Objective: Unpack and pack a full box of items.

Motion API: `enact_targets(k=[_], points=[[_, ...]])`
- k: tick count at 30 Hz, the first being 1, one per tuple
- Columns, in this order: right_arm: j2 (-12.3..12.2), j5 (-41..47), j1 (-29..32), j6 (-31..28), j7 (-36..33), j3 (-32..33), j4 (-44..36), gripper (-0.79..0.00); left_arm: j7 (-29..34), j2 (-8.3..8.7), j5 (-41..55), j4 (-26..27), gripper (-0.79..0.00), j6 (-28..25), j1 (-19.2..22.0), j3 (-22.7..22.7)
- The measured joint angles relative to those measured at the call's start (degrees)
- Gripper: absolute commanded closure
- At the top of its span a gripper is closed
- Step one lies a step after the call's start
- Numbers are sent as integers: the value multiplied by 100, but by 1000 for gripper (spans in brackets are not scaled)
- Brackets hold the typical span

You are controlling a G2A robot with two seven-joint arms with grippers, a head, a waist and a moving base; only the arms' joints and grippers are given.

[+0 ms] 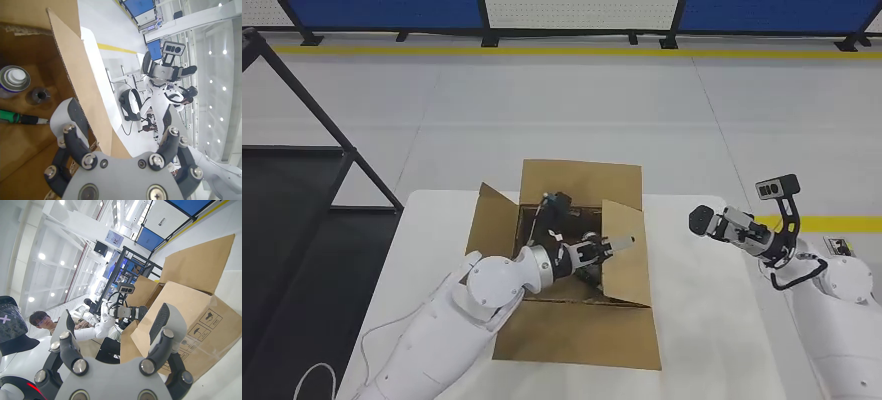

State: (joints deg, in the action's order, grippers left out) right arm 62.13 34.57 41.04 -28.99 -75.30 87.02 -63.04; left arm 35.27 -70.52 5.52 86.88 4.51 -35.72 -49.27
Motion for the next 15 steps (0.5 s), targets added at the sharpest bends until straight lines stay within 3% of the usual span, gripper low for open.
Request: enact_targets(k=[9,15], points=[[-264,305,699,293,-295,327,-1170,-785,-235,-189,238,-74,-785,-266,241,175],[-380,324,974,411,-412,538,-1404,-785,-273,-359,452,-317,-785,-390,487,424]])
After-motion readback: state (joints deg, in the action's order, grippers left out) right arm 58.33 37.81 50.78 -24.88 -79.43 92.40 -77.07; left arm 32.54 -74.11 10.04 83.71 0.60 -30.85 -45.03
